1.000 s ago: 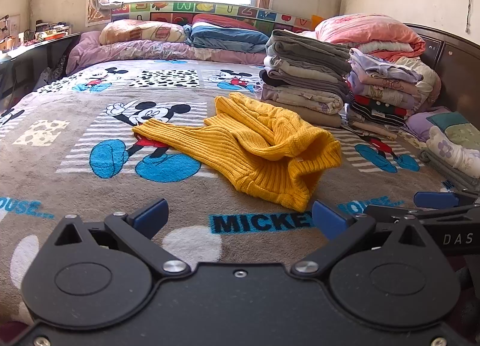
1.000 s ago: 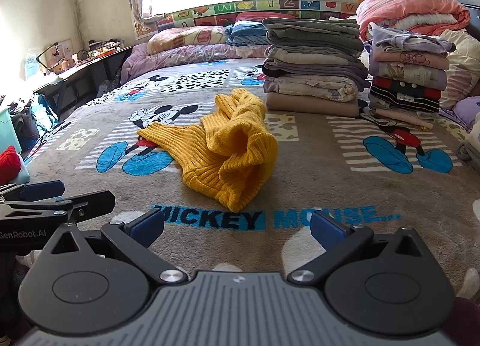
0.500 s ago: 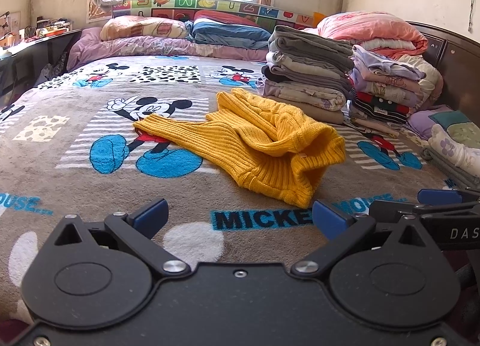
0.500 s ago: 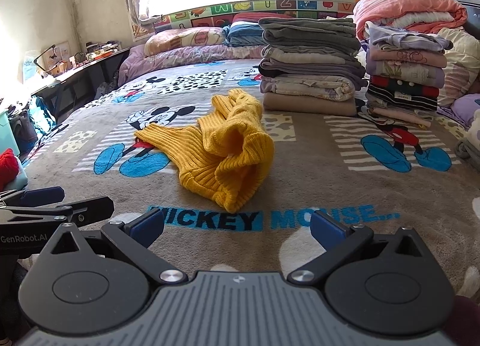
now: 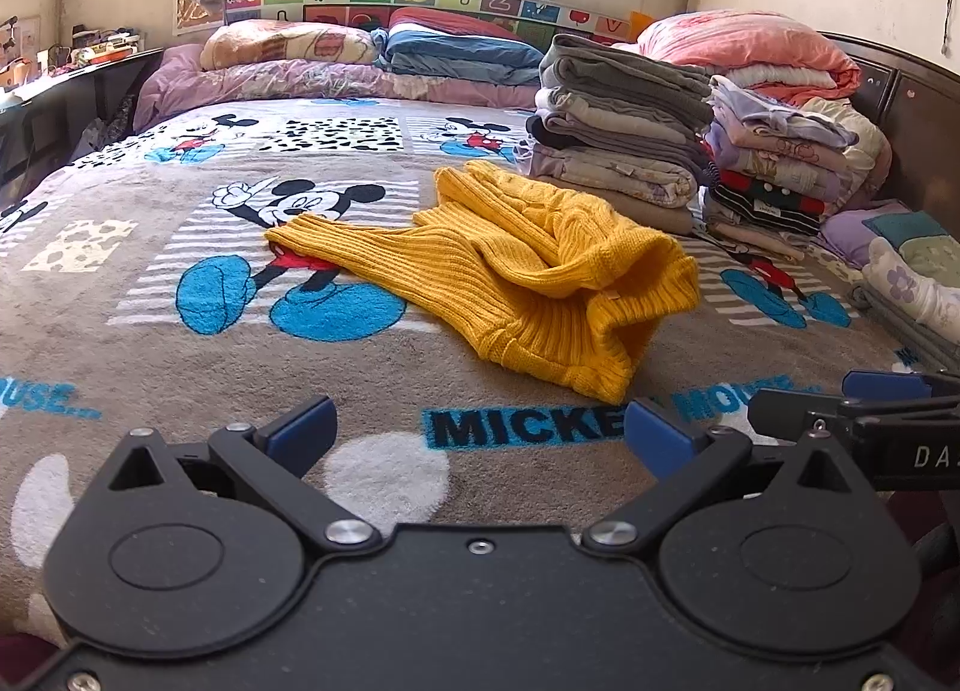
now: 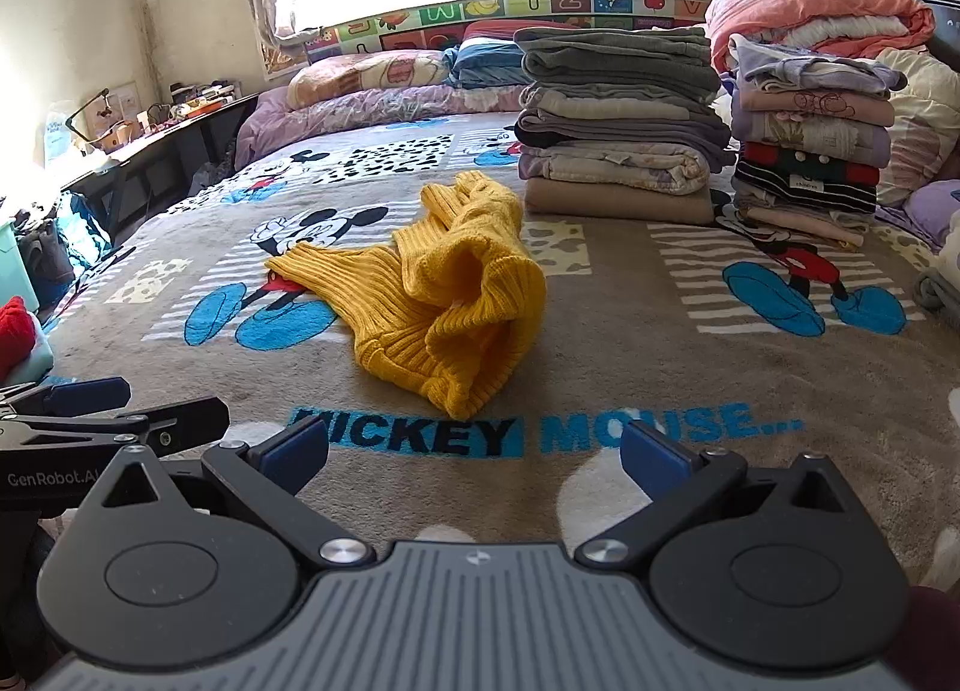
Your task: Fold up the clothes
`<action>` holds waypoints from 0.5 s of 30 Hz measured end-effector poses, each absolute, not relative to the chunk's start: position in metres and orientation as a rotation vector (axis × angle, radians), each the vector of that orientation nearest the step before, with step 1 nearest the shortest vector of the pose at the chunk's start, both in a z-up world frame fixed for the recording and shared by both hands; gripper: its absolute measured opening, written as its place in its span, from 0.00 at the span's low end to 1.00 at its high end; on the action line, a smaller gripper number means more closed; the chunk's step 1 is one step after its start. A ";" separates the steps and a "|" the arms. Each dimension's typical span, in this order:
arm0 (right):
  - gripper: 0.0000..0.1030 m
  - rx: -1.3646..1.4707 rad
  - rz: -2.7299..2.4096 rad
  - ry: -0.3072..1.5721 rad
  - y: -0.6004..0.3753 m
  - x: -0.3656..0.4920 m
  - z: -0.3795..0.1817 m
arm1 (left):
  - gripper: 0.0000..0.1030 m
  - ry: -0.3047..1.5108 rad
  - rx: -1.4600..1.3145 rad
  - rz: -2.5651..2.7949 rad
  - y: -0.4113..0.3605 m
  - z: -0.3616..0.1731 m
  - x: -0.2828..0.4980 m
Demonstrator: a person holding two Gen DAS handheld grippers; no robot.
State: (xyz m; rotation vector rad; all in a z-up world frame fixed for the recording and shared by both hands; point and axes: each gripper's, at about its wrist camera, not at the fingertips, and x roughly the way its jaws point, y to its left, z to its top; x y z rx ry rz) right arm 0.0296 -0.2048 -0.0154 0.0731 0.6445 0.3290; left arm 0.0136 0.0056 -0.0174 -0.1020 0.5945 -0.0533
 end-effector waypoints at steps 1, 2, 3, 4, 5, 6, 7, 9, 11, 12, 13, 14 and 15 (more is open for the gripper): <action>1.00 0.076 0.328 0.643 -0.205 0.030 -0.016 | 1.00 0.596 -0.101 -0.054 0.005 -0.018 0.014; 1.00 0.080 0.330 0.640 -0.206 0.030 -0.016 | 1.00 0.597 -0.100 -0.055 0.005 -0.018 0.015; 1.00 0.086 0.335 0.637 -0.207 0.030 -0.017 | 1.00 0.598 -0.100 -0.056 0.005 -0.018 0.016; 1.00 0.099 0.345 0.635 -0.209 0.030 -0.017 | 1.00 0.600 -0.100 -0.058 0.005 -0.018 0.017; 1.00 0.122 0.361 0.632 -0.212 0.031 -0.018 | 1.00 0.604 -0.099 -0.061 0.005 -0.020 0.018; 1.00 0.141 0.373 0.629 -0.215 0.031 -0.018 | 1.00 0.609 -0.098 -0.064 0.004 -0.021 0.020; 1.00 0.153 0.379 0.626 -0.217 0.032 -0.019 | 1.00 0.618 -0.098 -0.071 0.004 -0.023 0.021; 1.00 0.155 0.381 0.619 -0.218 0.034 -0.021 | 1.00 0.634 -0.099 -0.082 0.003 -0.028 0.025; 1.00 0.147 0.400 0.611 -0.217 0.036 -0.023 | 1.00 0.645 -0.105 -0.078 0.003 -0.032 0.028; 1.00 0.143 0.409 0.606 -0.215 0.038 -0.023 | 1.00 0.648 -0.109 -0.079 0.004 -0.035 0.030; 1.00 0.139 0.418 0.601 -0.214 0.039 -0.023 | 1.00 0.645 -0.118 -0.080 0.005 -0.038 0.032; 1.00 0.131 0.428 0.595 -0.212 0.041 -0.023 | 1.00 0.641 -0.128 -0.080 0.006 -0.040 0.033; 1.00 0.119 0.439 0.589 -0.209 0.043 -0.022 | 1.00 0.638 -0.142 -0.083 0.007 -0.043 0.035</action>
